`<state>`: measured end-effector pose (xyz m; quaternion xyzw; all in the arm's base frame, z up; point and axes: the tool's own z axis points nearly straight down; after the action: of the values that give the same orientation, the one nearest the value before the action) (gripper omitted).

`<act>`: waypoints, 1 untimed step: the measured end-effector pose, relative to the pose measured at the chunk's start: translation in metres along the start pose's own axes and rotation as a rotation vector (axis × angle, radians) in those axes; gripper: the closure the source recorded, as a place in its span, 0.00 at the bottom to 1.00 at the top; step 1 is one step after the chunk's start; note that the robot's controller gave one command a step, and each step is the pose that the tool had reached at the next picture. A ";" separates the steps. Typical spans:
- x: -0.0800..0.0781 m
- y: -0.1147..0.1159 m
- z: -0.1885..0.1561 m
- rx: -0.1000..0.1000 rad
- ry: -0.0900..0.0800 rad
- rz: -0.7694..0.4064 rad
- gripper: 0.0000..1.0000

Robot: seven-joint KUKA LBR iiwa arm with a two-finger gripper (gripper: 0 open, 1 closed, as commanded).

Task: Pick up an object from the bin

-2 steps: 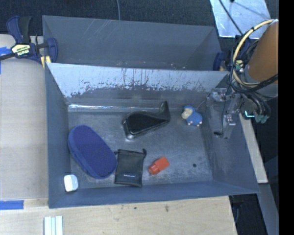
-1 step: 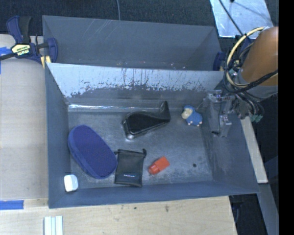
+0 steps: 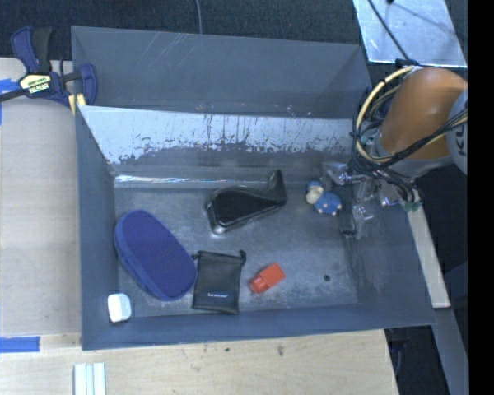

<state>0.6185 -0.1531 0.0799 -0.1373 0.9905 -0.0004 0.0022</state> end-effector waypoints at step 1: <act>-0.002 -0.001 -0.004 0.003 -0.004 0.000 1.00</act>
Offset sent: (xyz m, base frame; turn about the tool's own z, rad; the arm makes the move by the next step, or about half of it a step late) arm 0.0000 0.0000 0.0000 0.0000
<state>0.6204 -0.1537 0.0837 -0.1374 0.9905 -0.0014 0.0043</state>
